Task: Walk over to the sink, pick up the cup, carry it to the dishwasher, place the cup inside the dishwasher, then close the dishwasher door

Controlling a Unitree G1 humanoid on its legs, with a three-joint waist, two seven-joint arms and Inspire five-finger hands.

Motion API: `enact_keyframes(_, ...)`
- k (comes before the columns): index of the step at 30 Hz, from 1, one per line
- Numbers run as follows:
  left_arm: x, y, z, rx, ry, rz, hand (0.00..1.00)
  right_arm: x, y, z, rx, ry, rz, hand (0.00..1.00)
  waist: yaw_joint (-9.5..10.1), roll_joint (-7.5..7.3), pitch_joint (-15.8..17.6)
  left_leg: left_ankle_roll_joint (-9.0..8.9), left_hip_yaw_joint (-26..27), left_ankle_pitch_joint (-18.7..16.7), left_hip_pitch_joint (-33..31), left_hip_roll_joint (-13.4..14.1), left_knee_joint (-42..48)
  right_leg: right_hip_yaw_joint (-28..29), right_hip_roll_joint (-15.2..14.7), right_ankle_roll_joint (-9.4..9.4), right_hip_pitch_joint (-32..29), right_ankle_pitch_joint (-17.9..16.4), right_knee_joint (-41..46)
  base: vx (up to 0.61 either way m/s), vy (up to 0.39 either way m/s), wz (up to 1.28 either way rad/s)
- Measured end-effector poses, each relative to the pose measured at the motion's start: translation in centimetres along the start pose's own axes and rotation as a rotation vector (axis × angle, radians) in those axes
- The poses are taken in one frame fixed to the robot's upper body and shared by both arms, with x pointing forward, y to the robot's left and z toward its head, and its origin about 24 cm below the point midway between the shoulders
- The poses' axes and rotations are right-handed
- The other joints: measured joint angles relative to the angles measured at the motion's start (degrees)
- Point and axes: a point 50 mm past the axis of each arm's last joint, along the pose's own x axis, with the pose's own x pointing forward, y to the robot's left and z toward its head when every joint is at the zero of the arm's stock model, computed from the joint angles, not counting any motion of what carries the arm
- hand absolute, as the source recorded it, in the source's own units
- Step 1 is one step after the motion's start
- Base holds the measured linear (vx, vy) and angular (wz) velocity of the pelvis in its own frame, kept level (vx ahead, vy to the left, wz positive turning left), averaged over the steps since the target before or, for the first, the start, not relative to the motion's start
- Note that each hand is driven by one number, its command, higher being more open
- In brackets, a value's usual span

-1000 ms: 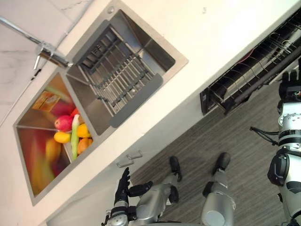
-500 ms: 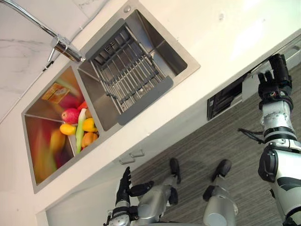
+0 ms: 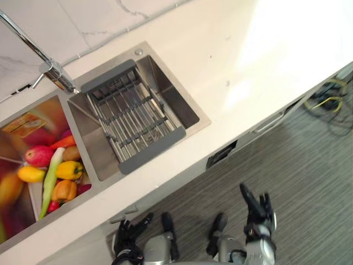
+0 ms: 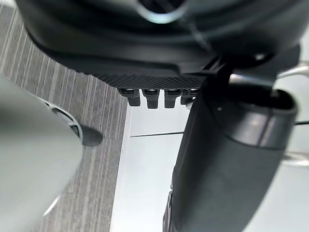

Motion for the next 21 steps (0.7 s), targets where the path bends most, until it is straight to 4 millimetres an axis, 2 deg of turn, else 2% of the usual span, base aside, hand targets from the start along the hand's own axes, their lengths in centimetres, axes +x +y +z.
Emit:
enact_keyframes(1, 0.1, 0.4, 0.2, 0.009, 0.002, 0.011, 1.00, -0.1, -0.8, -0.5, -0.060, 0.030, -0.026, 1.00, 0.15, -0.85, -0.6, 0.06, -0.2, 0.0, 1.1, -0.4, -0.6, -0.1, -0.3, 0.27, 0.9, -0.2, 0.2, 0.05, 0.051, 0.10)
enact_keyframes(4, 0.2, 0.7, 0.2, 0.027, 0.021, 0.016, 1.00, -0.2, -2.4, -1.2, -0.183, 0.128, -0.068, 1.00, 0.27, -2.06, -1.5, 0.73, -1.9, -0.3, 3.0, -1.3, -1.2, -1.4, -1.9, 1.12, 2.5, -1.9, 3.0, 0.02, 0.067, 0.32)
enact_keyframes(6, 0.3, 1.1, 0.4, 0.093, 0.033, 0.017, 1.00, -0.8, -4.1, -2.6, -0.231, 0.270, -0.125, 1.00, 0.20, -3.17, -3.1, 1.71, -5.3, -1.1, 3.9, -2.6, -1.2, -3.5, -5.0, 1.89, 3.0, -4.9, 9.7, 0.02, 0.116, 0.70)
enact_keyframes(8, 0.3, 1.0, 0.2, 0.122, 0.052, 0.012, 1.00, -1.3, -4.5, -3.6, -0.241, 0.351, -0.148, 1.00, -0.03, -3.27, -3.6, 2.18, -8.0, -1.4, 4.5, -2.7, -1.2, -2.7, -6.0, 1.78, 3.1, -4.9, 14.5, 0.03, 0.112, 0.76)
enact_keyframes(11, 0.5, 1.9, 0.6, 0.171, 0.068, 0.035, 1.00, -1.5, -4.3, -4.1, -0.264, 0.391, -0.140, 1.00, -0.68, -4.45, -4.3, 2.49, -13.6, -1.3, 4.7, -2.8, -1.2, 7.0, -5.1, 0.25, 3.0, -3.8, 18.4, 0.05, 0.094, 0.78)
enact_keyframes(12, 0.5, 2.2, 0.5, 0.180, 0.081, 0.050, 1.00, -1.5, -4.2, -4.2, -0.278, 0.390, -0.128, 1.00, -1.29, -4.15, -4.3, 2.98, -16.3, -0.9, 4.7, -1.8, -1.2, 11.1, -3.5, -0.97, 2.7, -4.8, 18.6, 0.06, -0.001, 0.88)
enact_keyframes(13, 0.6, 2.4, 0.7, 0.192, 0.080, 0.060, 1.00, -1.6, -4.0, -4.3, -0.286, 0.391, -0.120, 1.00, -1.61, -4.38, -4.4, 2.91, -17.3, -0.8, 4.5, -1.4, -1.2, 14.0, -1.7, -0.93, 3.1, -6.6, 16.4, 0.06, -0.096, 0.84)
enact_keyframes(14, 0.7, 2.9, 1.0, 0.208, 0.081, 0.073, 1.00, -1.6, -3.6, -4.4, -0.320, 0.386, -0.095, 1.00, -1.71, -5.24, -4.2, 2.67, -19.3, -0.6, 4.3, -1.3, -1.2, 19.0, 1.4, -0.27, 4.0, -8.7, 10.9, 0.03, -0.161, 0.78)
enact_keyframes(15, 0.8, 3.5, 1.5, 0.214, 0.076, 0.093, 1.00, -1.7, -3.3, -4.6, -0.354, 0.386, -0.074, 1.00, -1.58, -7.56, -4.2, 2.46, -20.5, -0.5, 3.9, -3.1, -1.2, 22.6, 2.3, -0.07, 4.8, -9.6, 6.0, 0.03, -0.164, 0.77)
enact_keyframes(16, 1.0, 3.7, 2.0, 0.210, 0.066, 0.106, 1.00, -1.8, -3.1, -4.8, -0.364, 0.388, -0.066, 1.00, -1.54, -9.36, -4.1, 2.35, -20.8, -0.3, 3.9, -5.0, -1.2, 24.7, 1.7, 1.23, 4.8, -8.7, 5.1, 0.05, -0.154, 0.81)
enact_keyframes(17, 1.1, 3.4, 1.9, 0.195, 0.078, 0.119, 1.00, -1.8, -3.2, -4.8, -0.374, 0.393, -0.067, 1.00, -1.80, -9.04, -3.7, 2.34, -21.9, -0.1, 4.7, -5.1, -1.2, 23.1, 1.3, 1.80, 5.5, -9.3, 7.0, 0.10, -0.096, 0.65)
enact_keyframes(18, 0.9, 3.1, 1.4, 0.149, 0.079, 0.128, 1.00, -1.7, -3.3, -4.6, -0.395, 0.381, -0.068, 1.00, -1.22, -8.65, -3.4, 2.15, -21.6, 0.0, 5.7, -5.2, -1.2, 22.5, 0.6, 1.63, 5.6, -11.3, 9.2, 0.13, -0.068, 0.54)
enact_keyframes(19, 0.9, 3.1, 1.3, 0.140, 0.078, 0.134, 1.00, -1.6, -3.2, -4.5, -0.401, 0.379, -0.064, 1.00, -0.89, -8.01, -3.6, 2.11, -22.0, 0.0, 6.2, -5.2, -1.2, 21.9, 0.6, 1.69, 6.7, -11.3, 9.3, 0.12, -0.024, 0.25)
enact_keyframes(21, 0.8, 3.0, 1.2, 0.141, 0.075, 0.133, 1.00, -1.6, -2.4, -4.7, -0.425, 0.377, -0.028, 1.00, -0.78, -7.90, -3.7, 2.06, -22.1, -0.2, 6.8, -5.0, -0.9, 21.6, 0.8, 2.11, 8.1, -11.0, 8.9, 0.08, -0.026, 0.14)
